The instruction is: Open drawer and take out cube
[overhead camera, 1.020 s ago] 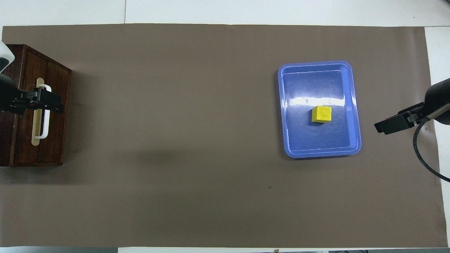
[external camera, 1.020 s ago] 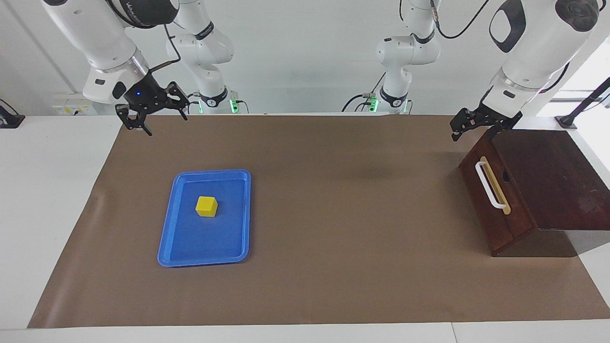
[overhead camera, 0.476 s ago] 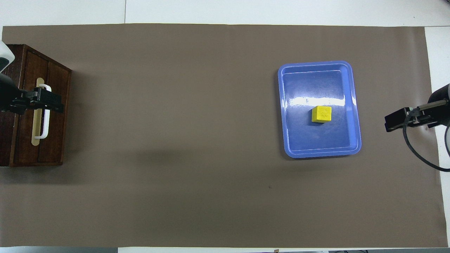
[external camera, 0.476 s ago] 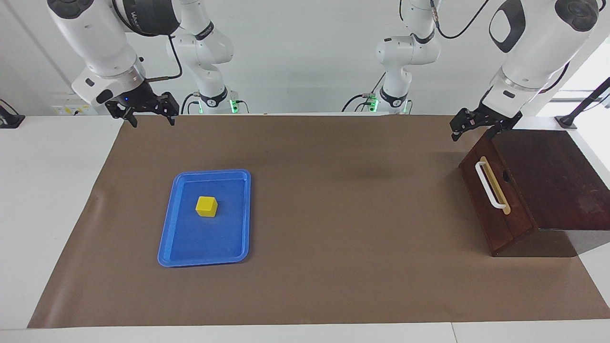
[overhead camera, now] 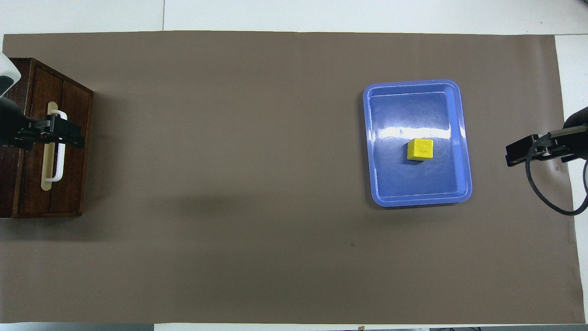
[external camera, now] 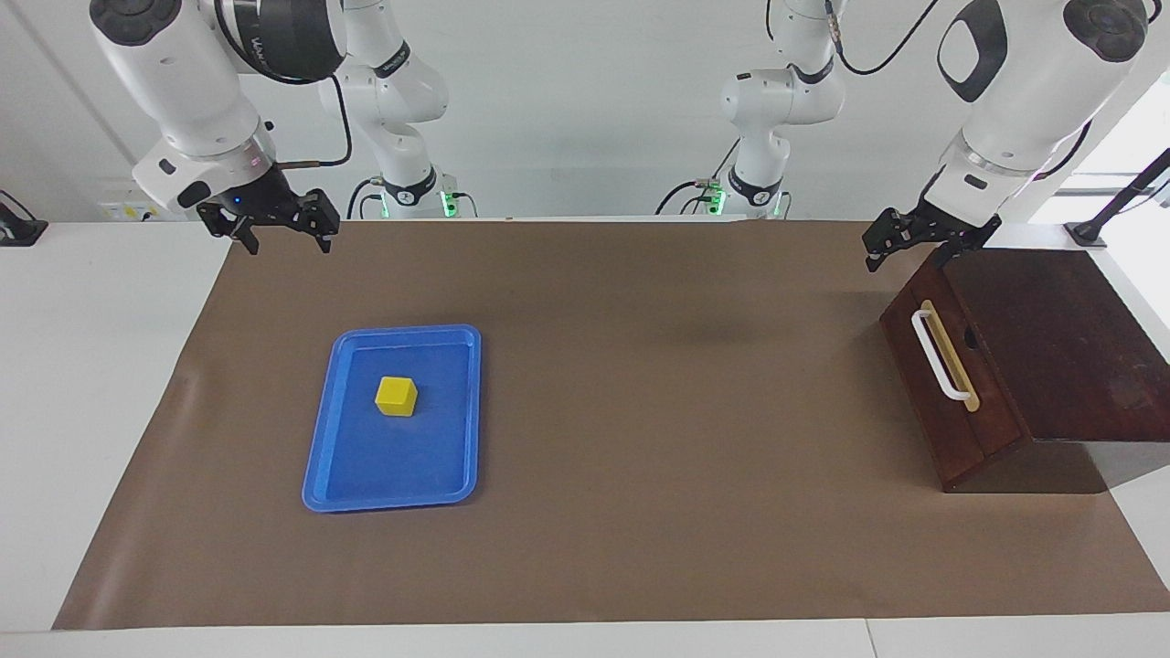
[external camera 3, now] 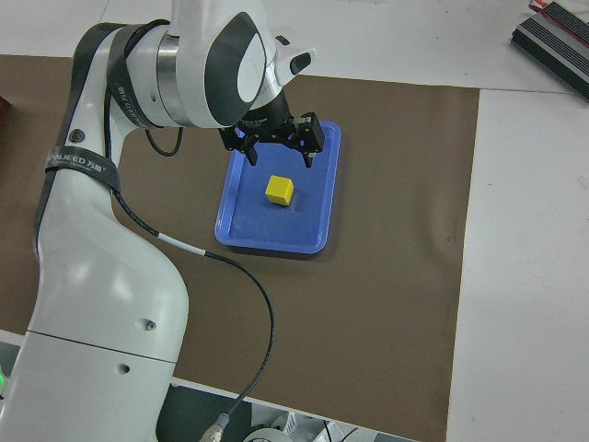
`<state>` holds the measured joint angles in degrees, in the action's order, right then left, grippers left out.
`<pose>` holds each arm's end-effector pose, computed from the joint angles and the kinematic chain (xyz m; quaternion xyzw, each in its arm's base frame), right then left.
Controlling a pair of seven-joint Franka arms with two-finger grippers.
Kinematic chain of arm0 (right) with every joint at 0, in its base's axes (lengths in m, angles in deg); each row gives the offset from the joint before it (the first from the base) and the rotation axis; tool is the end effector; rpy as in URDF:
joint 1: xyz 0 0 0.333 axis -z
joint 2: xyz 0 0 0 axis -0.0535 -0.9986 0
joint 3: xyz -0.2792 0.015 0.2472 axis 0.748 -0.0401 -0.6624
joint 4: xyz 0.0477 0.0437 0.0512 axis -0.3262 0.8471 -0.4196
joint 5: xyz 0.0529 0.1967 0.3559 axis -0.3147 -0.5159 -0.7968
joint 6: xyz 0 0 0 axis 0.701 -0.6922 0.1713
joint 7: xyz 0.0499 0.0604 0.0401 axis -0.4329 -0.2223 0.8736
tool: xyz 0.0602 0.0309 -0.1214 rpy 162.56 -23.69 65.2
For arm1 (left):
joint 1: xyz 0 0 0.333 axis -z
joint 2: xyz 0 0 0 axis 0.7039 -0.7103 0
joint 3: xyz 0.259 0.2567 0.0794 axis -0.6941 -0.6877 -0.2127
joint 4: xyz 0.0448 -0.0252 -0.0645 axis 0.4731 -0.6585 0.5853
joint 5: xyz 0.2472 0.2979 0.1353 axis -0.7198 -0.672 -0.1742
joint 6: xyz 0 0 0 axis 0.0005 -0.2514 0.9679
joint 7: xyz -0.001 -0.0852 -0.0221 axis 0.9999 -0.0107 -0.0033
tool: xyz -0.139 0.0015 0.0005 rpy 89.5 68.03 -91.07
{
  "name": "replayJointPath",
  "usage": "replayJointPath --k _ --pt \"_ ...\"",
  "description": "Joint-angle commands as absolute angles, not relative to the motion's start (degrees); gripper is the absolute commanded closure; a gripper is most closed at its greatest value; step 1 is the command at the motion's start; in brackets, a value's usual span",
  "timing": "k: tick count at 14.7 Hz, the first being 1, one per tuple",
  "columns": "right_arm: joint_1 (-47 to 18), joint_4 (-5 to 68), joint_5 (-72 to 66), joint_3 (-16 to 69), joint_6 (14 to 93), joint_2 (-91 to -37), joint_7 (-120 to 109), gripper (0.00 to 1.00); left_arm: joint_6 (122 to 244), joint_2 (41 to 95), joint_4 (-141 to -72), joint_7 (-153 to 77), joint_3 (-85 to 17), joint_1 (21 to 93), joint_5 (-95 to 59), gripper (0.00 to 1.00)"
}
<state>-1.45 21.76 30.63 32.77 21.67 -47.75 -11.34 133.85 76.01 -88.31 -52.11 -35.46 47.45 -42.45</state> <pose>0.5517 -0.0110 0.6213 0.9973 0.0175 -0.0662 0.0258 0.5764 -0.0418 0.6220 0.9992 -0.0233 -0.0313 0.0030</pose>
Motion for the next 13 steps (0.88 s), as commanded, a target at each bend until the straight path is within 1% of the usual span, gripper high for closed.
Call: replayJointPath --k 1,7,13 --pt "-0.9 20.6 28.8 32.3 22.8 -48.4 -12.1 0.00 135.1 76.8 -89.7 -52.7 -35.9 47.9 -42.3 0.00" --pt "-0.5 20.8 26.1 32.4 23.5 -48.3 -11.8 0.00 135.3 76.8 -89.7 -52.8 -35.9 47.9 -42.3 0.00" --pt "-0.5 21.3 26.4 32.5 23.6 -47.7 -10.5 0.00 135.3 76.8 -89.7 -52.8 -35.9 47.9 -42.3 0.00"
